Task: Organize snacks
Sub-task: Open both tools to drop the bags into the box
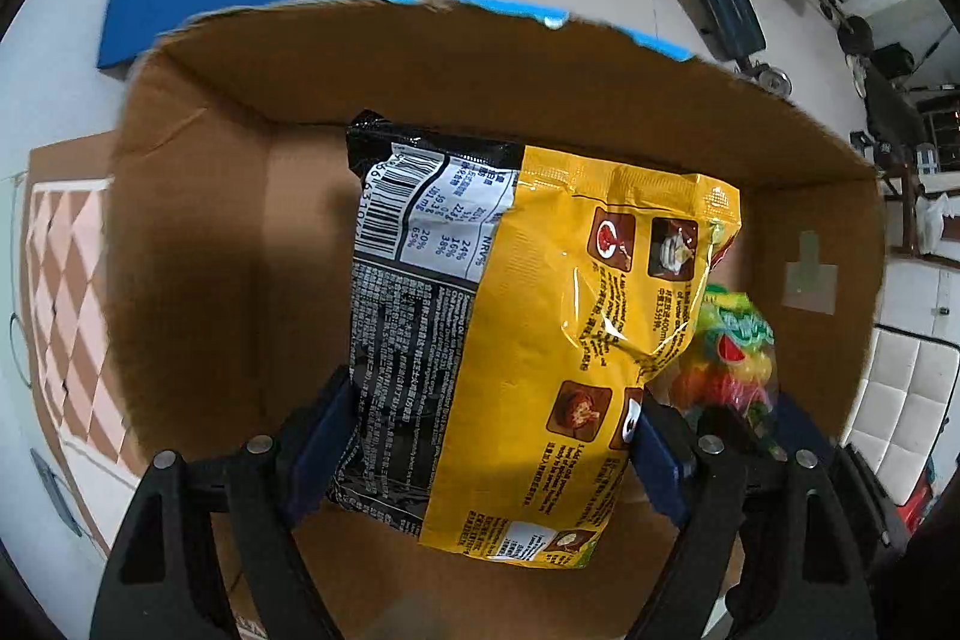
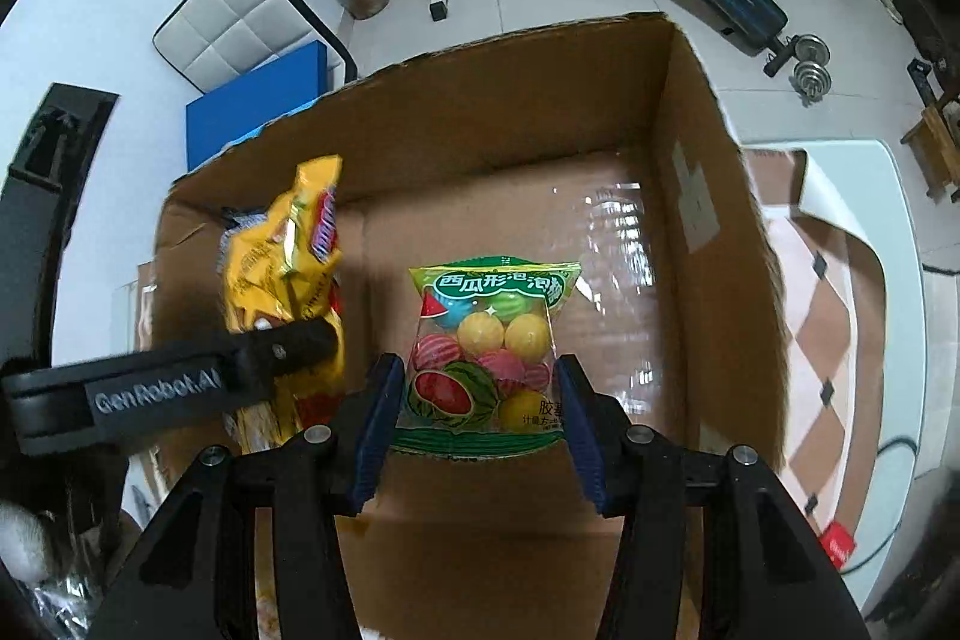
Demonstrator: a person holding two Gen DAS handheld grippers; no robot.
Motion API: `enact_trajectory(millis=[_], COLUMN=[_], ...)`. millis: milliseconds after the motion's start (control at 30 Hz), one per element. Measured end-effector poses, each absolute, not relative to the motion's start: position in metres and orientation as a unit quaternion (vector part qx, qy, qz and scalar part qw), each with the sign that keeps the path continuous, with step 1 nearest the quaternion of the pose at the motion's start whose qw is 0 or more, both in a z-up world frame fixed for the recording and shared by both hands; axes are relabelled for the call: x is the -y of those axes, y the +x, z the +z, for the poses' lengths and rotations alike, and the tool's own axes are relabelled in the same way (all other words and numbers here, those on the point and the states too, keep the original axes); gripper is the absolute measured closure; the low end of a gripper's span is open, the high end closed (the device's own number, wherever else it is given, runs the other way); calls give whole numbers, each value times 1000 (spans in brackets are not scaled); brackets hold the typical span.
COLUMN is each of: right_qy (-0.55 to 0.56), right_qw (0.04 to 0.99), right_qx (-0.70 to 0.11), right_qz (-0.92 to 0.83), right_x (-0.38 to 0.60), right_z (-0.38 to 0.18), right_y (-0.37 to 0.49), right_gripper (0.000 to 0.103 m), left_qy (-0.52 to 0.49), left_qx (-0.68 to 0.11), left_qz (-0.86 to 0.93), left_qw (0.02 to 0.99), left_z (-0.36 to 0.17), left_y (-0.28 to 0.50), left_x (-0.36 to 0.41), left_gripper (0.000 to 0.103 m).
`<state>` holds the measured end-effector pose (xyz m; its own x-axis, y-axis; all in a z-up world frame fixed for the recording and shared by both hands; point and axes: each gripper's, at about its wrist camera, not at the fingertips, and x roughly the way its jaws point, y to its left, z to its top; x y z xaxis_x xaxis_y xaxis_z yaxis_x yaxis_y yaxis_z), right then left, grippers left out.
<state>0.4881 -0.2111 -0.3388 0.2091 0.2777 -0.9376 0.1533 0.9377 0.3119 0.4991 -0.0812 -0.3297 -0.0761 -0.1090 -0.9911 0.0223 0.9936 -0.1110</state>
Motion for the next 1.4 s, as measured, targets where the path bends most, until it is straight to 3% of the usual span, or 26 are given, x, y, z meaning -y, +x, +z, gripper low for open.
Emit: enact_trajectory(millis=[100,200,500,833,1400], right_qy=[152,144,119,108,54], right_qw=[748,737,729,739,816], right_qx=[-644,-658,-672,-664,-576], right_qz=[44,50,46,33,3], right_x=[208,207,203,202,196], right_z=[-357,-366,-366,-329,-222], right_y=[501,507,501,468,365], right_gripper=[45,10,9,9,9], left_qy=[-8,-6,-21,-10,7], left_qx=[-723,-728,-710,-661,-558], left_qz=[-43,-38,-43,-45,-43], left_qw=[689,684,703,749,829], left_z=[-336,-341,-320,-272,-188], left_y=[501,500,488,443,350], left_x=[84,83,72,47,46], left_gripper=[21,15,12,12,12])
